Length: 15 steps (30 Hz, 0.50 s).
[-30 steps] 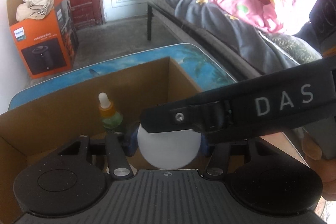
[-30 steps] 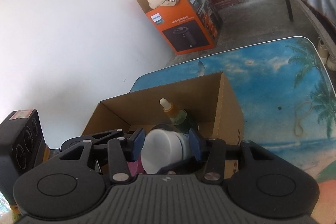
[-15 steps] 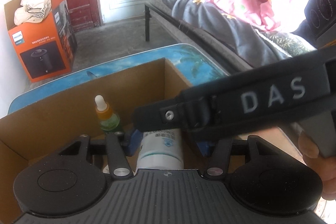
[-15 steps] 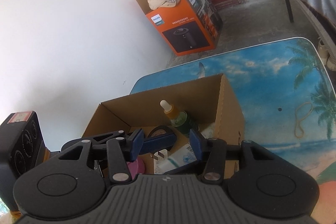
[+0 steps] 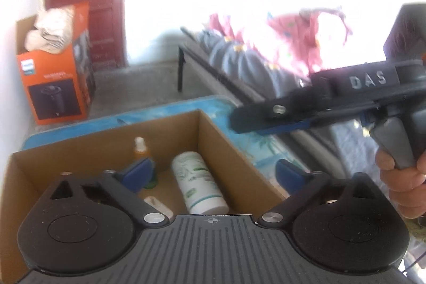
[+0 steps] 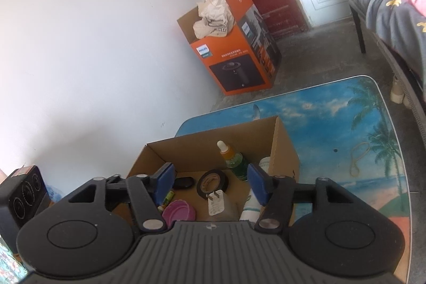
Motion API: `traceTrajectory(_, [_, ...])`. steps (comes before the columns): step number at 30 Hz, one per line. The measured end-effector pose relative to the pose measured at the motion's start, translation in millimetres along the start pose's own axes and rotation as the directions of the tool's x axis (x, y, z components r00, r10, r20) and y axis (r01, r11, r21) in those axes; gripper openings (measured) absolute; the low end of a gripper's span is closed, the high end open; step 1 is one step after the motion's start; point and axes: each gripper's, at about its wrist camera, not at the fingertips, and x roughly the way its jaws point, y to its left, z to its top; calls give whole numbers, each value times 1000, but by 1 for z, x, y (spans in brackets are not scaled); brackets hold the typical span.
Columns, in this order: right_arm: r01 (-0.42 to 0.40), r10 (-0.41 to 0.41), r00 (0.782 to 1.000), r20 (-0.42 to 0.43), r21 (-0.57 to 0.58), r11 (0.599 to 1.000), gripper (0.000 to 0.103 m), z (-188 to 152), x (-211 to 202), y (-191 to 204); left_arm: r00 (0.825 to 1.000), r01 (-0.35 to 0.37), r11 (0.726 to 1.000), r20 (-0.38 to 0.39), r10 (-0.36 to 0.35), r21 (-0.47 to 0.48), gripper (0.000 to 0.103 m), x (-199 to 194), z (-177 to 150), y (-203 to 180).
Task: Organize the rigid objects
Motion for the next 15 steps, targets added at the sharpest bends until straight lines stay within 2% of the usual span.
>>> traceTrajectory(2, [14, -14, 999, 37, 4, 1000, 82, -9, -13, 7, 999, -30, 999, 42, 30, -15, 103, -18, -6, 2])
traceTrajectory(4, [32, -32, 996, 85, -1, 999, 99, -20, -27, 15, 994, -73, 997, 73, 75, -32, 103, -35, -11, 3])
traceTrajectory(5, [45, -44, 992, 115, -4, 999, 102, -27, -34, 20, 991, -102, 994, 84, 105, -42, 103, -42, -14, 4])
traceTrajectory(7, [79, -76, 983, 169, -14, 997, 103, -40, -47, 29, 978, -178, 982, 103, 183, -58, 103, -55, -19, 3])
traceTrajectory(9, [148, -140, 969, 202, -22, 989, 103, -53, -54, 38, 955, -264, 962, 119, 271, -67, 103, -64, -25, 1])
traceTrajectory(11, [244, -230, 944, 236, -32, 969, 103, -67, -58, 50, 936, -321, 944, 127, 328, -74, 103, -72, -28, 3])
traceTrajectory(15, [441, -408, 871, 273, -67, 895, 103, -94, -56, 76, 909, -392, 913, 108, 404, -111, 103, -78, -35, 7])
